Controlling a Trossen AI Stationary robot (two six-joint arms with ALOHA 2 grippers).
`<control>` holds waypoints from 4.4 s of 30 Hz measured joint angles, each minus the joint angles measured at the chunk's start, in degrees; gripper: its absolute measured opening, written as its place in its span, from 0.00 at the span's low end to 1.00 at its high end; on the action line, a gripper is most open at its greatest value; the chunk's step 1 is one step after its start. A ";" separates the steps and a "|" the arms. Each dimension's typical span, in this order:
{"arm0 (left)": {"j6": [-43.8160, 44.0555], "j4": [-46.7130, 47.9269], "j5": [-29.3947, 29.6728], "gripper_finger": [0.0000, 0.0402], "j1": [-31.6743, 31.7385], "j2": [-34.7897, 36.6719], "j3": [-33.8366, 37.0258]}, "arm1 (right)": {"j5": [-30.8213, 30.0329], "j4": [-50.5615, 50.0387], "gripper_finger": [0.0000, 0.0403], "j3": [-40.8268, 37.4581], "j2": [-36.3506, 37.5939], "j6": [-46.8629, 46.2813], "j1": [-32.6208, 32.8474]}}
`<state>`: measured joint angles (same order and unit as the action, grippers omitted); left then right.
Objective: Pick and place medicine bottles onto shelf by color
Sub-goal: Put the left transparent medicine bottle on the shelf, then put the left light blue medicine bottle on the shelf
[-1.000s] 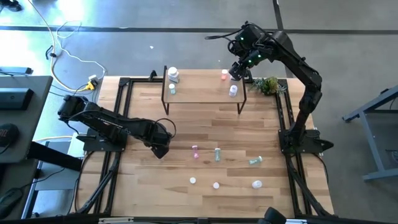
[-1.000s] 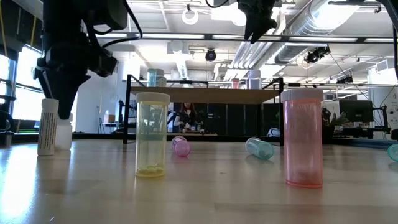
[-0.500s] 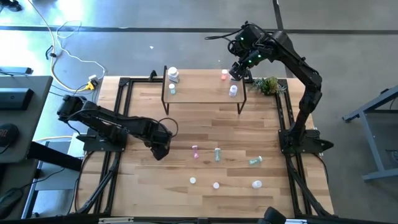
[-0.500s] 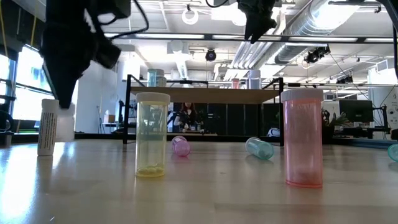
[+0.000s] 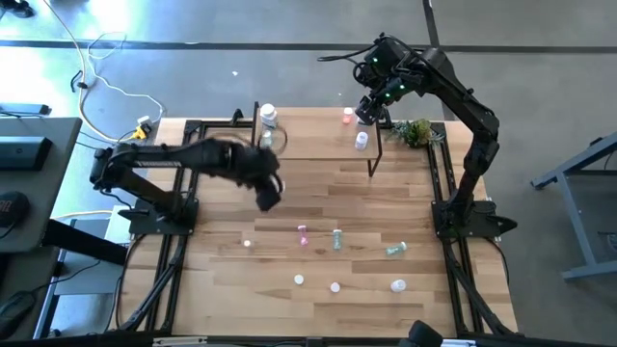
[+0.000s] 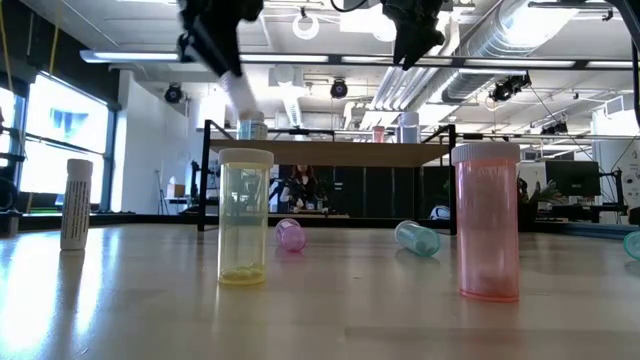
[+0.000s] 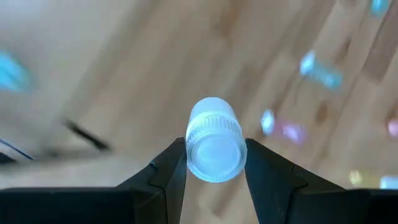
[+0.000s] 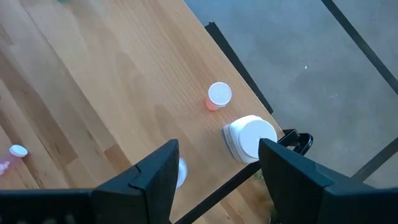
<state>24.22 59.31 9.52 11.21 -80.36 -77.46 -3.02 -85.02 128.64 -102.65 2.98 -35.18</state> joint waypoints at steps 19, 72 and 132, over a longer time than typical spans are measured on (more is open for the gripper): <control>-22.48 -7.16 8.72 0.32 26.84 -0.21 -20.49 | 0.01 5.18 0.53 -0.01 0.00 -0.14 0.00; -21.91 11.63 -4.40 0.32 25.83 -22.51 -30.07 | -0.01 6.68 0.53 -0.02 0.00 -0.02 0.00; -20.87 9.00 -11.48 0.51 14.98 -4.88 -13.10 | -2.11 -4.98 0.53 -0.23 0.85 -14.84 21.96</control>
<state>3.35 68.31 -1.96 26.19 -85.23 -90.56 -5.13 -90.00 128.41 -101.80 -11.85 -13.22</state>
